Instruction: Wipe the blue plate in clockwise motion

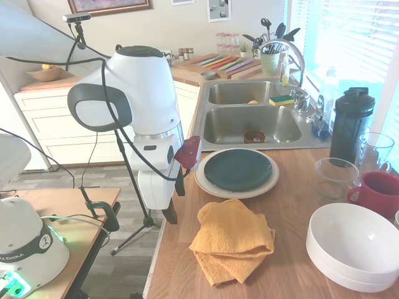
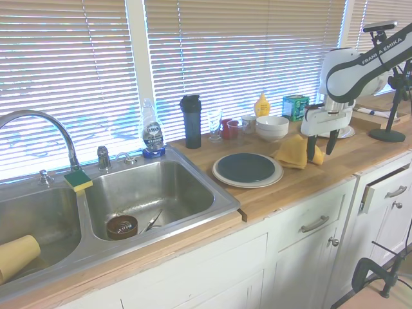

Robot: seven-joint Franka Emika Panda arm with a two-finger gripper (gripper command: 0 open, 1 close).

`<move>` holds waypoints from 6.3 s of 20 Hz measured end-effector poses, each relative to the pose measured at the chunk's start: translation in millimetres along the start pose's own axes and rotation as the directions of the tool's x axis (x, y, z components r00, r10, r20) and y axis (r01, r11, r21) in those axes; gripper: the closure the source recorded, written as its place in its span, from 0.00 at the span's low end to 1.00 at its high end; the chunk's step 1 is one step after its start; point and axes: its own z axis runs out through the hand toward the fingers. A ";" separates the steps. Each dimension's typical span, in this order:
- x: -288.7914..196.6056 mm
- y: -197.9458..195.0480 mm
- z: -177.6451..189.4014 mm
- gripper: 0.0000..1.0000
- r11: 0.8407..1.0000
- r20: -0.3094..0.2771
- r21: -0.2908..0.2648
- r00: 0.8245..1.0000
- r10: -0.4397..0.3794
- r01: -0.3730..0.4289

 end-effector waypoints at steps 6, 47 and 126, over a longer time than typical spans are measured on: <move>4.6 -5.6 -5.8 0.00 1.000 -0.011 0.008 1.000 -0.002 0.002; 120.0 -88.5 27.1 1.00 0.995 0.052 -0.047 0.994 0.094 -0.091; -141.8 -238.9 -8.0 1.00 0.981 -0.030 -0.117 0.987 -0.158 0.153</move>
